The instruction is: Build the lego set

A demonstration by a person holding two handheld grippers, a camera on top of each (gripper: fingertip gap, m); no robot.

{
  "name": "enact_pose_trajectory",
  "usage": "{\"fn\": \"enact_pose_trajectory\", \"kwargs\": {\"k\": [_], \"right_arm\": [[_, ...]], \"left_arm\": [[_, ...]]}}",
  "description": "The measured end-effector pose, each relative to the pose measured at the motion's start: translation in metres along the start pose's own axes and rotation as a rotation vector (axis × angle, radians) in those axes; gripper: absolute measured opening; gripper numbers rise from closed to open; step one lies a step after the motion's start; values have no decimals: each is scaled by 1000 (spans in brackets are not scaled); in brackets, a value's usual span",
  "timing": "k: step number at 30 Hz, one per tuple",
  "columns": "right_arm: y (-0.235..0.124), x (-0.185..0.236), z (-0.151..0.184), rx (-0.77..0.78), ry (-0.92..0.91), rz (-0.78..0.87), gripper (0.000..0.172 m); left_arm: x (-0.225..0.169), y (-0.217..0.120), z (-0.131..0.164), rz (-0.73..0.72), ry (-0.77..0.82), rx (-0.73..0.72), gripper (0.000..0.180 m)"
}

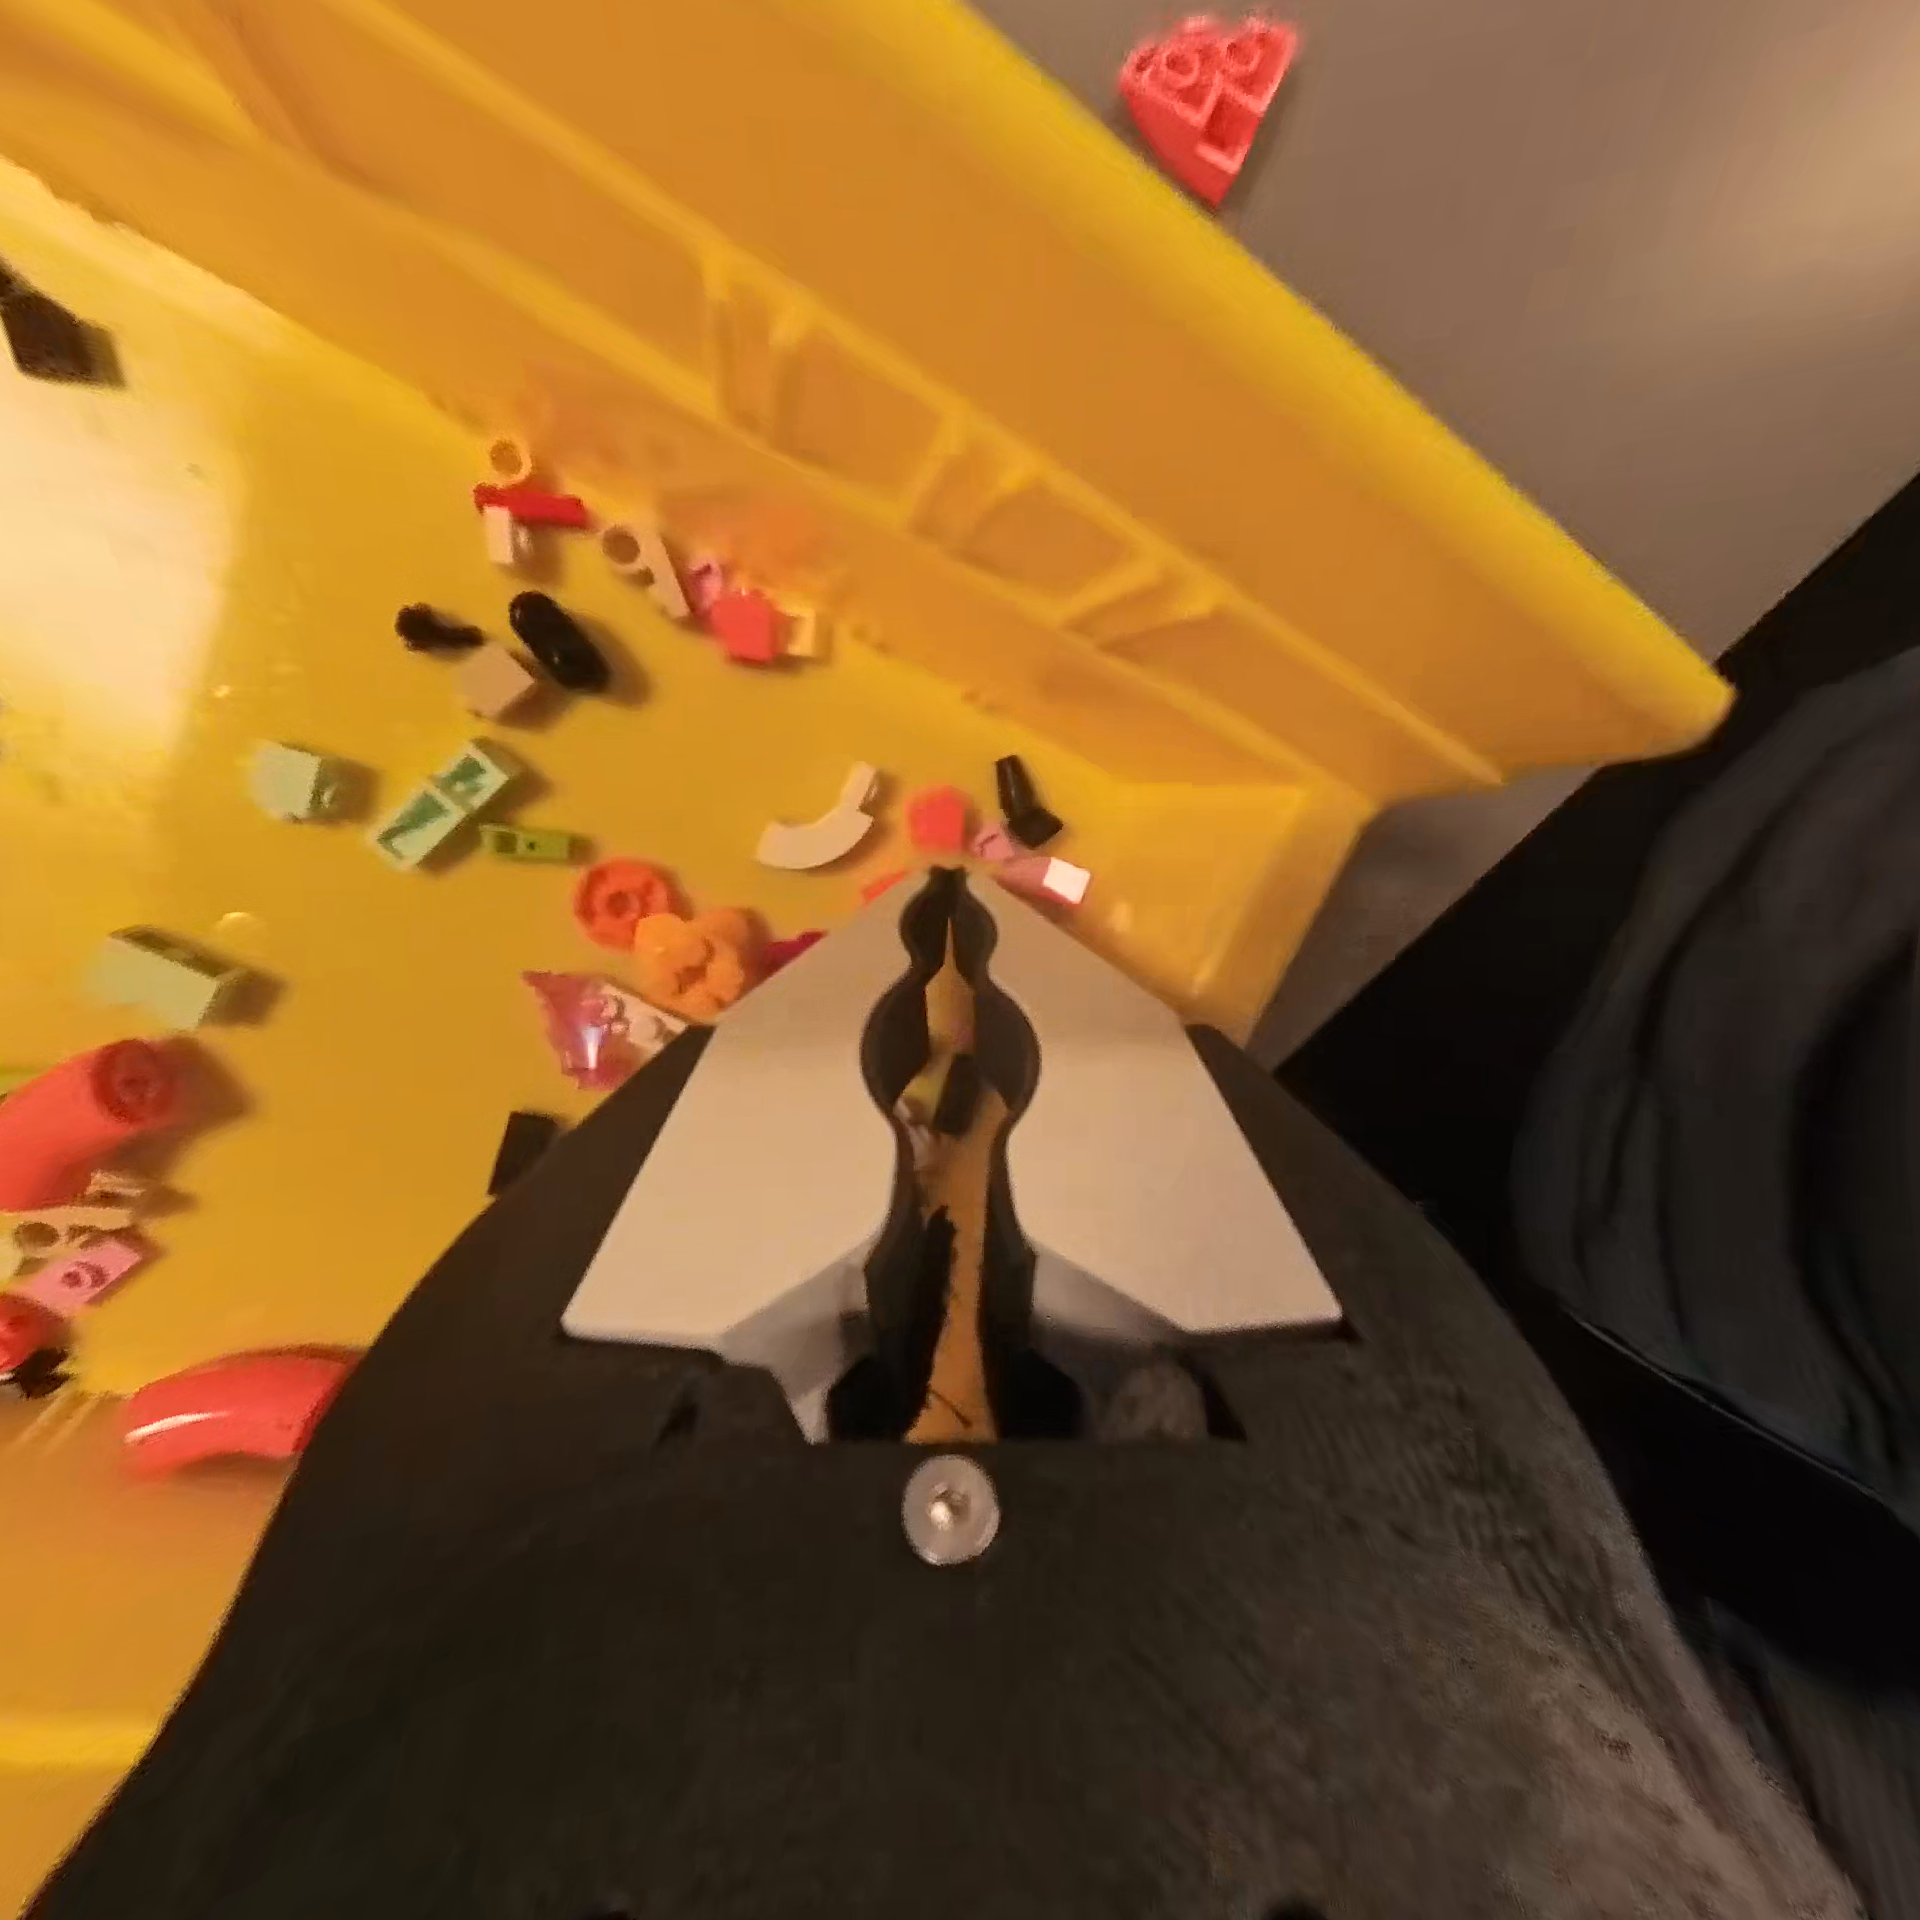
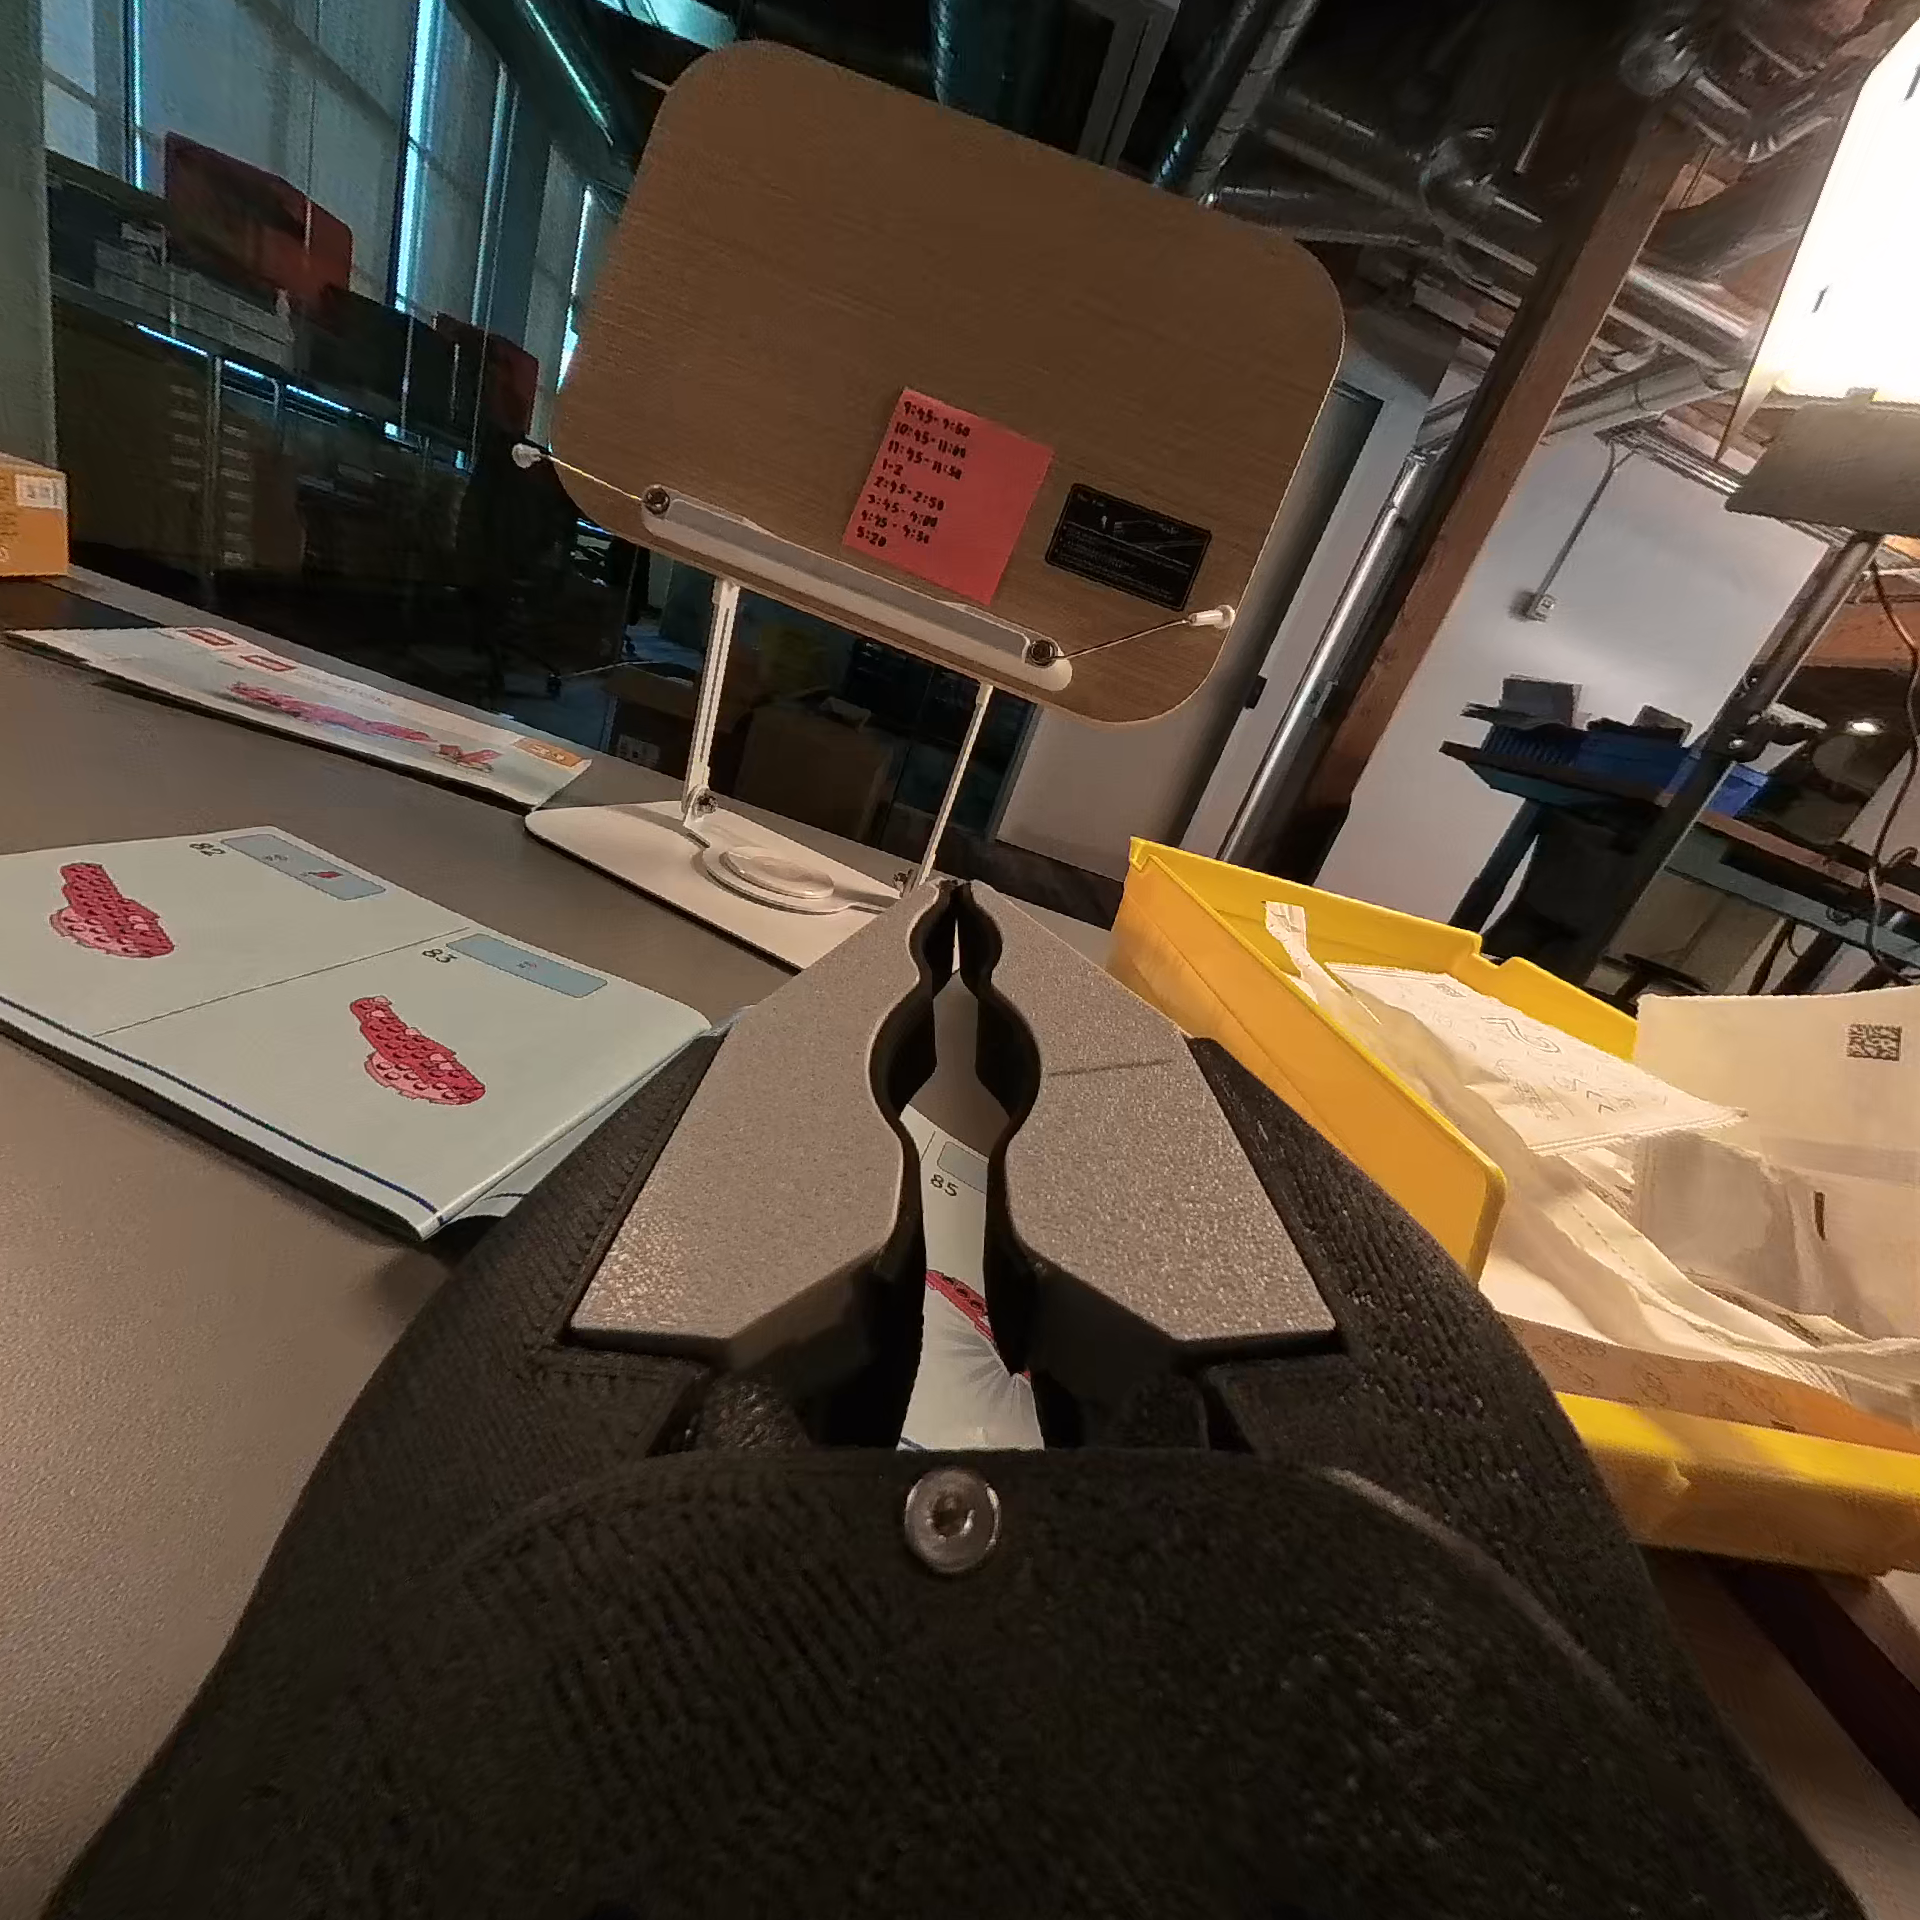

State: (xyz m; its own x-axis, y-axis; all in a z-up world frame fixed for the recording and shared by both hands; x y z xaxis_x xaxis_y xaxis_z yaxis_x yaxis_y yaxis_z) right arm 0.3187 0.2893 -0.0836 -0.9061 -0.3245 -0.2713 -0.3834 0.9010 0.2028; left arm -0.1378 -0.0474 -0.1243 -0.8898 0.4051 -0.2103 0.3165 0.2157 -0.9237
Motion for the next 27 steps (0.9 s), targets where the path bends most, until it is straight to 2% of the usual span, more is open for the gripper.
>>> {"fn": "enact_pose_trajectory", "kwargs": {"k": [2, 4, 6, 9, 11, 13, 16, 17, 22, 25, 27], "right_arm": [[0, 0, 0, -1, 0, 0, 0], [0, 0, 0, -1, 1, 0, 0], [0, 0, 0, -2, 1, -1, 0], [0, 0, 0, -1, 0, -4, 0], [0, 1, 0, -1, -2, -7, 0], [0, 1, 0, 0, -3, -8, 0], [0, 1, 0, -1, -2, -8, 0], [0, 1, 0, -1, -2, -8, 0], [0, 1, 0, -1, -1, -8, 0], [0, 1, 0, -1, -1, -9, 0], [0, 1, 0, -1, -1, -10, 0]], "left_arm": [[4, 2, 0, -12, -13, 28, 0], [20, 0, -1, -160, -25, 38, 0], [24, -4, -5, -215, -9, 13, 0], [5, -6, -9, -74, 93, -30, 0], [0, -5, -8, -54, 142, -11, 0], [-3, -2, -8, -68, 208, 21, 7], [-7, 2, -8, -97, 336, 72, 27], [-7, 3, -8, -108, 363, 89, 28], [-5, 9, -14, -148, 421, 98, 35], [0, 8, -16, -237, 451, 111, 54], [6, 5, -16, -295, 465, 117, 52]]}}
Point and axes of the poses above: each gripper's, where its closed fingertips meet, y out along the fingers, z out of its underside, x = y × z across the jaws, the point moved 6 cm from there along -y, back along the fingers, and after that the axes turned 4 degrees about y, right-handed, at the moved point
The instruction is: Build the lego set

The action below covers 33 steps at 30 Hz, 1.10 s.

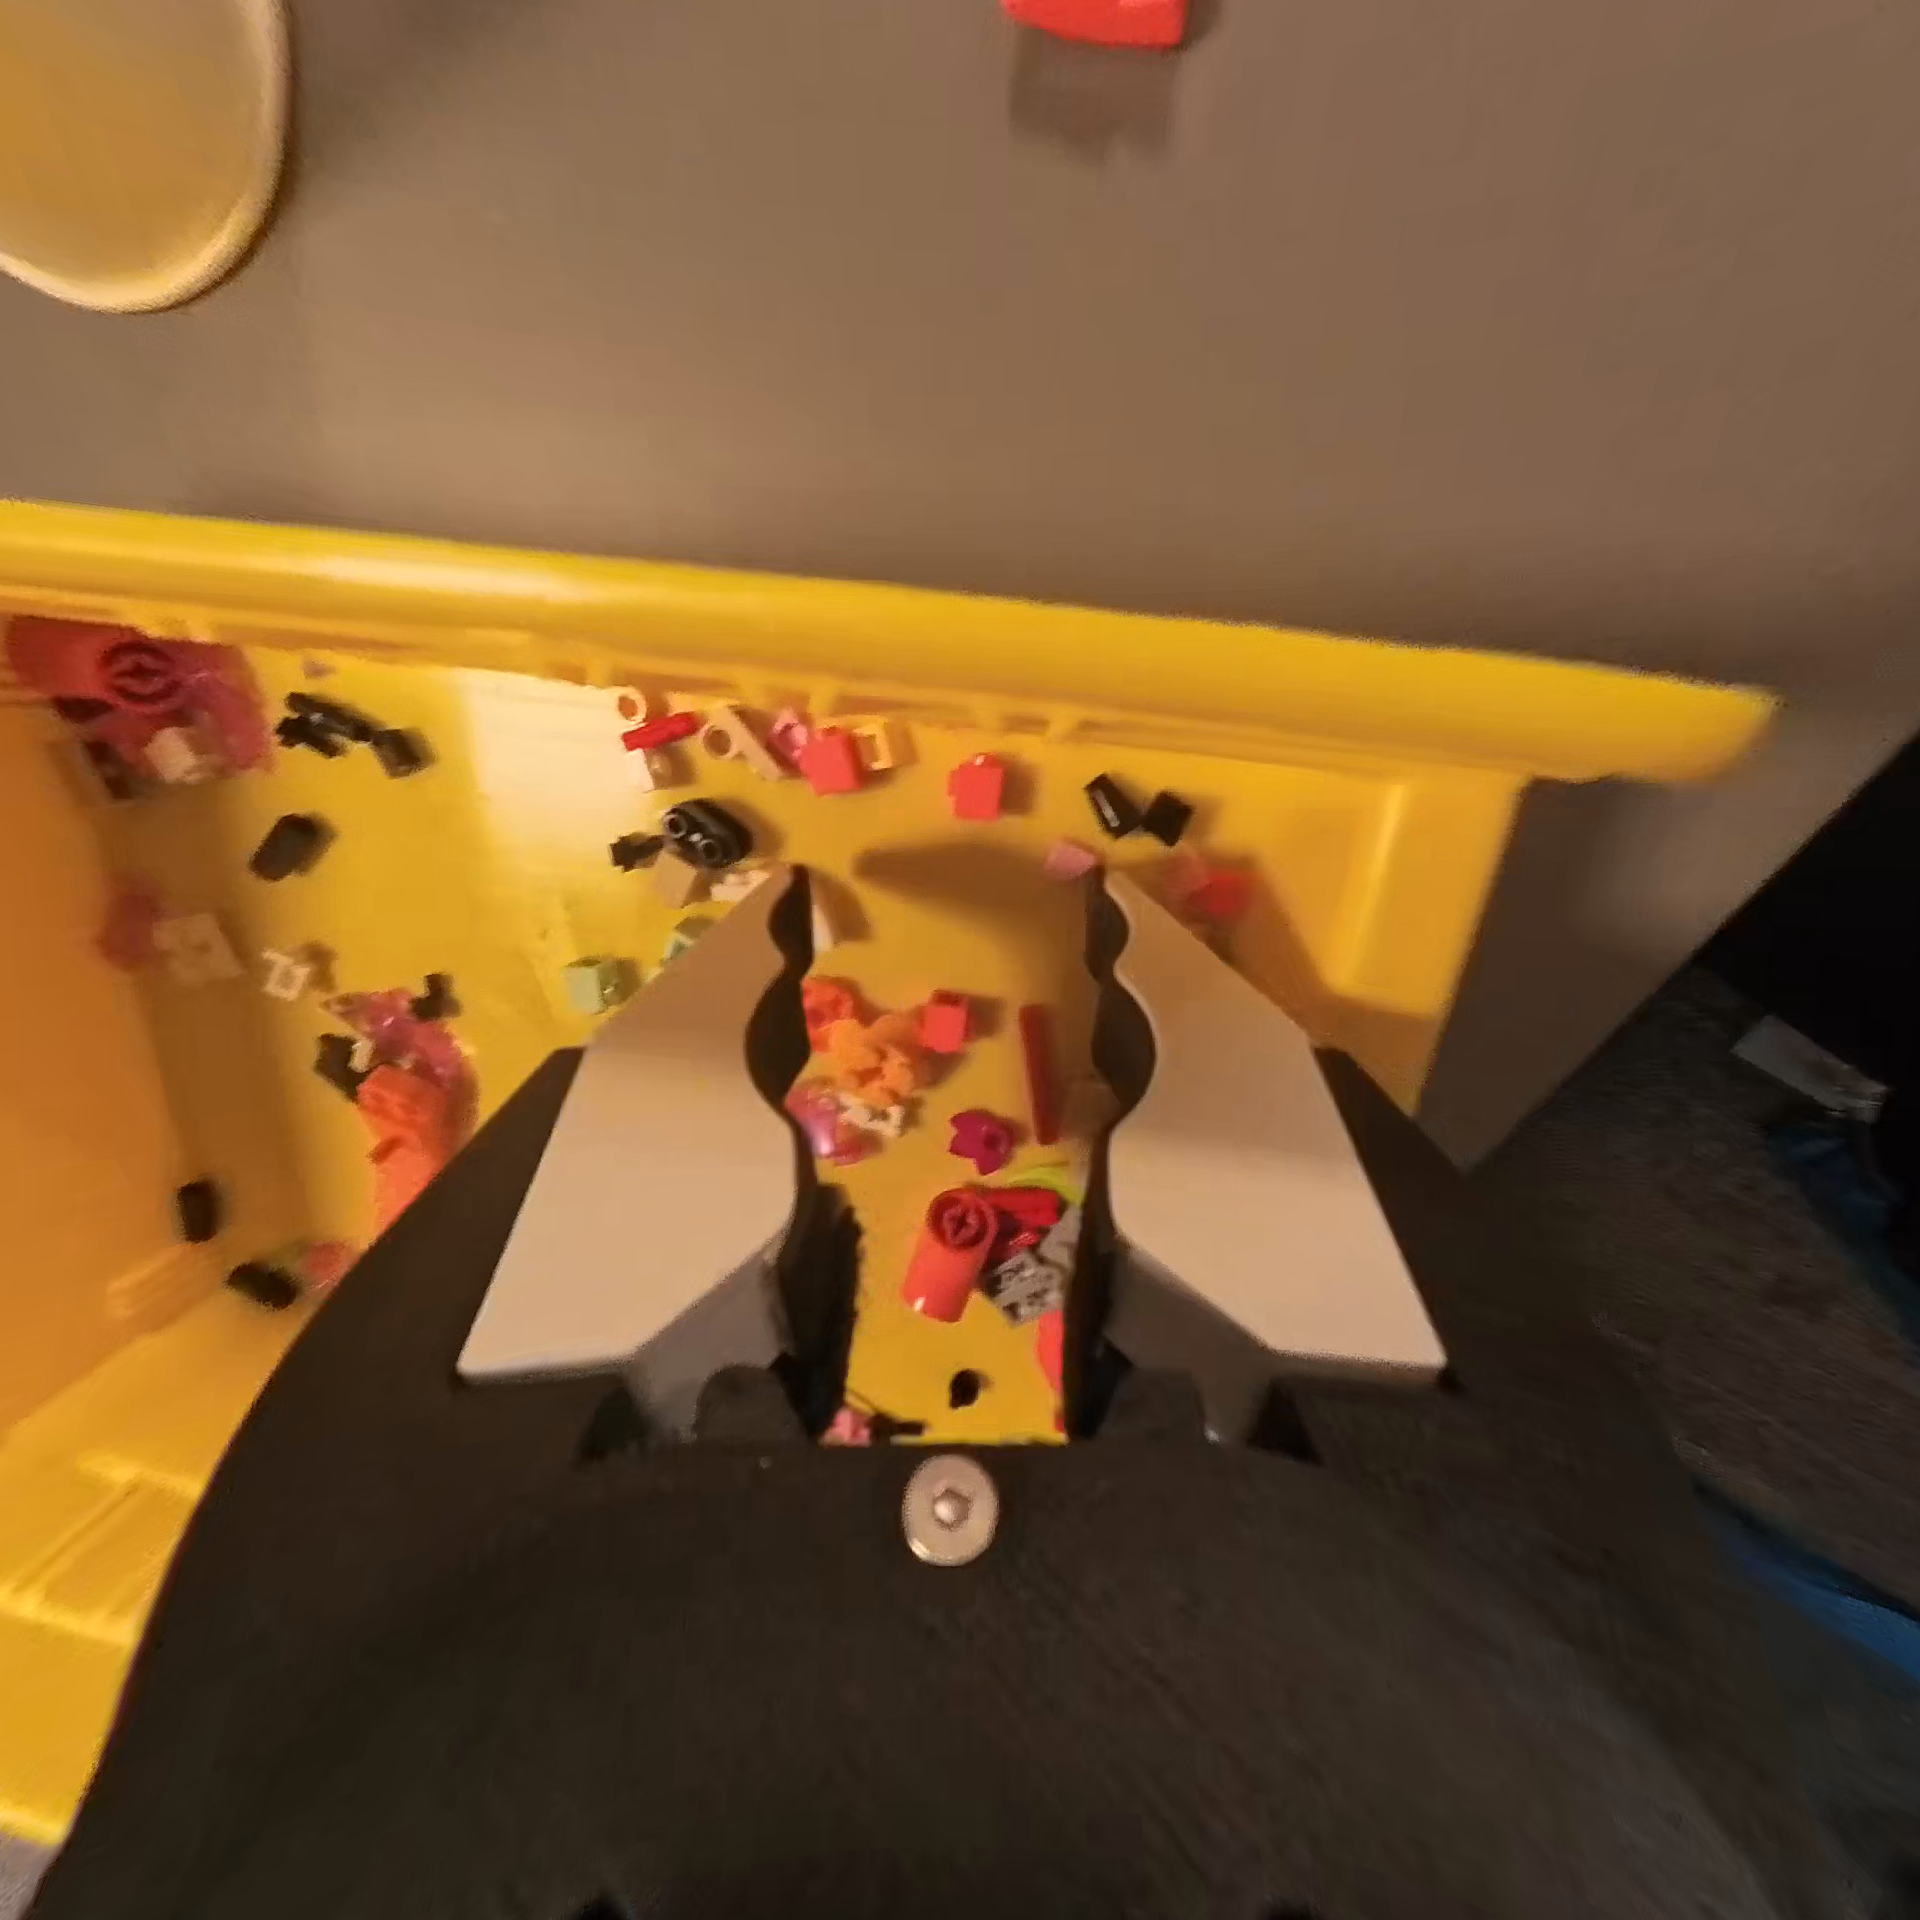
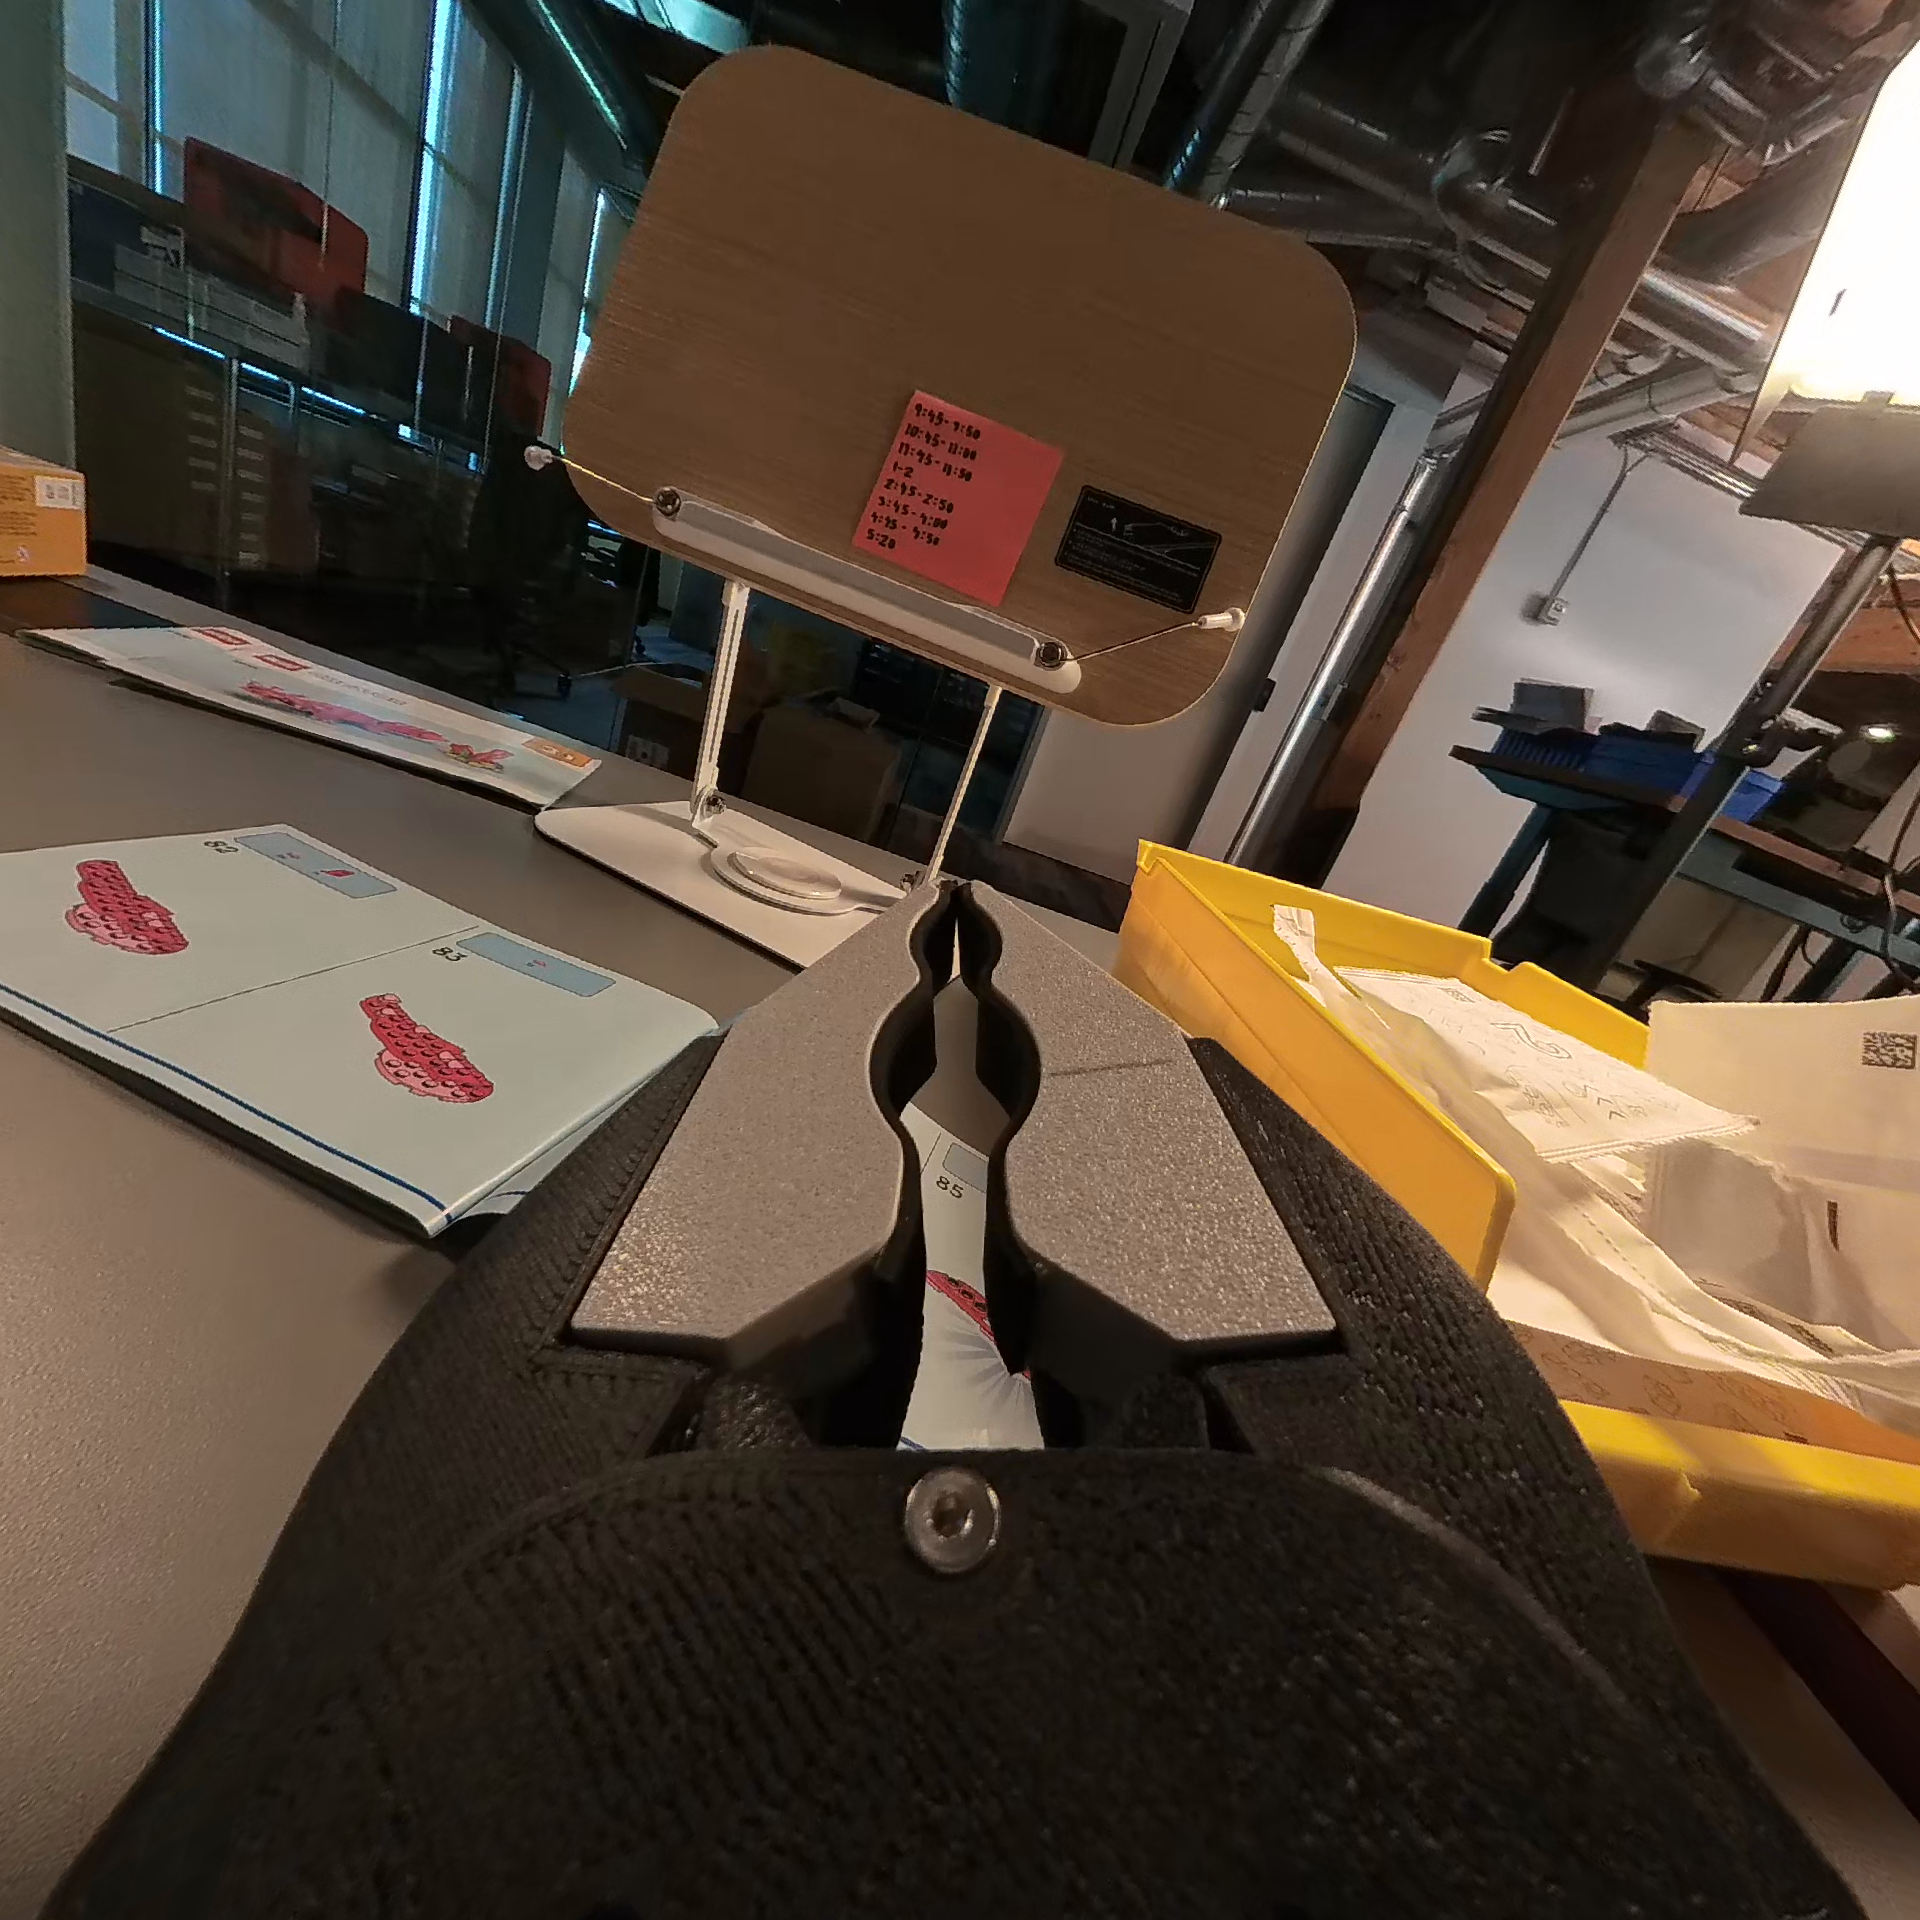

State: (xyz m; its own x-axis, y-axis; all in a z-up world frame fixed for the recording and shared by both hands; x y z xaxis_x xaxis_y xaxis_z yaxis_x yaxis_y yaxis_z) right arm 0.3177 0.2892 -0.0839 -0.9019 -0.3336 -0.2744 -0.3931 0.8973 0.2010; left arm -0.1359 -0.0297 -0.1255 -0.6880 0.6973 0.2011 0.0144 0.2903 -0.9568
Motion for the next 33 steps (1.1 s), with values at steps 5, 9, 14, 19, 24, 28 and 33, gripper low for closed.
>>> {"fn": "enact_pose_trajectory", "kwargs": {"k": [5, 9, 14, 19, 24, 28, 33], "right_arm": [[0, 0, 0, -2, 3, -3, 0], [0, 0, 0, -1, 2, -5, 0], [0, 1, 0, -1, 0, -6, 0], [0, 1, 0, -2, -1, -6, 0], [0, 0, 0, -3, 3, -8, 0], [1, 0, 0, -2, 6, -7, 0], [0, 0, -1, -6, 13, -7, 0]], "left_arm": [[2, -5, 8, -12, 9, -46, 37], [-6, -10, 4, 73, 10, -147, 28], [-10, 0, 4, 85, 34, -116, 23], [-7, 3, 3, 141, -24, -114, 21], [-7, 3, 1, 146, -27, -116, 10], [-8, 3, 1, 126, -10, -111, 9], [3, -3, 8, 2, -9, -75, 9]]}}
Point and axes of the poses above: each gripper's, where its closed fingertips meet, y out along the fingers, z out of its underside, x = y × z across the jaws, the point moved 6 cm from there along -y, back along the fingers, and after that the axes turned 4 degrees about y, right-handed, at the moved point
